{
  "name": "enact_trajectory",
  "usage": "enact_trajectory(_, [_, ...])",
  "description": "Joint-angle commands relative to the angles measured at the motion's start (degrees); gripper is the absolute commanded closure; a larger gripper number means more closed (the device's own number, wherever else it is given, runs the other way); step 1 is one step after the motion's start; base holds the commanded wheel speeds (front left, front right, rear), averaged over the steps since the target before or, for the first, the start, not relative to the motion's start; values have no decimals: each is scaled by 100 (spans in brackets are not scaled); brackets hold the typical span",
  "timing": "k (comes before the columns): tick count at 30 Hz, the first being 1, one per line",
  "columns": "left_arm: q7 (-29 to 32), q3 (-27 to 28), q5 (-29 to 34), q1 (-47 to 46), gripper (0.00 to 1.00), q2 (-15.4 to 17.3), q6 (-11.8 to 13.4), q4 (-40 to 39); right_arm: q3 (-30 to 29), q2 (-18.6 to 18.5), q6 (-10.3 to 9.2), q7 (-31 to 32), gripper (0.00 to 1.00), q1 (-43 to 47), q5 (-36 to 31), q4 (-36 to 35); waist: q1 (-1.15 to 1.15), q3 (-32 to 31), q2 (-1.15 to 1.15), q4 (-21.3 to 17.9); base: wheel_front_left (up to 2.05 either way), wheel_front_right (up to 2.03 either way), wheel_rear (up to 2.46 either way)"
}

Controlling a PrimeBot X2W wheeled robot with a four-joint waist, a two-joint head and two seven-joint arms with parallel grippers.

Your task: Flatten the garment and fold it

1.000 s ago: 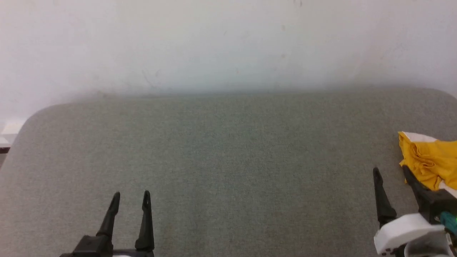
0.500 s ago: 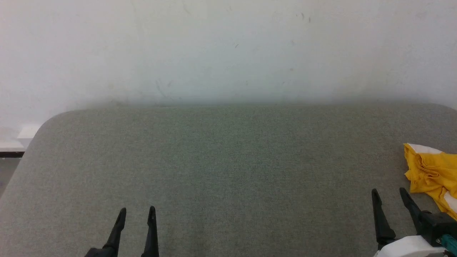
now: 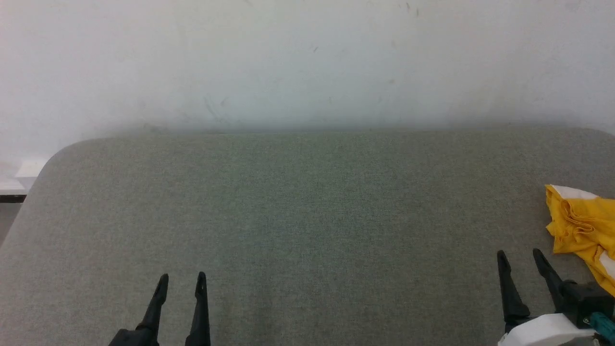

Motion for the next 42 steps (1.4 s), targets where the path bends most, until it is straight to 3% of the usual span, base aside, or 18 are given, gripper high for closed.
enact_trajectory(1, [5,12,24,-4,100,3,-1,-13,3,-2,1,7,100,3,0,2,0,2,0,3,0,0,0])
enact_trajectory(42, [451,250,433,-409,100,-186,-205,110,219,4,-4,269,100,-215,-92,-142,0,49,0,39,0,0,0])
